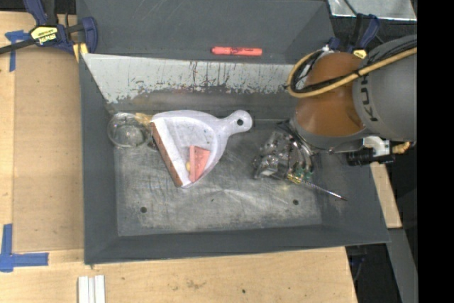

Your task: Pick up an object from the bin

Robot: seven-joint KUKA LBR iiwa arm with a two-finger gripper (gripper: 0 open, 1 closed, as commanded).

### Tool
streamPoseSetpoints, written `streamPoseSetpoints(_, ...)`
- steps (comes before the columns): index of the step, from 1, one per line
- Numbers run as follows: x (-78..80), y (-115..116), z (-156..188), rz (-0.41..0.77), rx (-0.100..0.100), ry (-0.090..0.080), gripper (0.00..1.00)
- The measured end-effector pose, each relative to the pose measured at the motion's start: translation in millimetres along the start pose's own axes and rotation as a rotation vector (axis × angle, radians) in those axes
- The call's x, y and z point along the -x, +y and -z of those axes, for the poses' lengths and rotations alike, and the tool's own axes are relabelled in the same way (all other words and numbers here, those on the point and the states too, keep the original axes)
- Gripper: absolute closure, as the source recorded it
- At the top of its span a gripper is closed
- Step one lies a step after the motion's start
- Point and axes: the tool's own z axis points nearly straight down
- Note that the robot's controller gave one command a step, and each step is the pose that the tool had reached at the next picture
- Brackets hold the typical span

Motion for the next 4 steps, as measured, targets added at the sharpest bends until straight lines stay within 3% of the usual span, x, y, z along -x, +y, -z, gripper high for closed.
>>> streamPoseSetpoints(3, 0.0, 0.0, 0.0, -0.001, 0.000, 0.000, 1.00)
streamPoseSetpoints(4, 2.3, -28.6, 158.2, -0.036, -0.003, 0.005, 1.00)
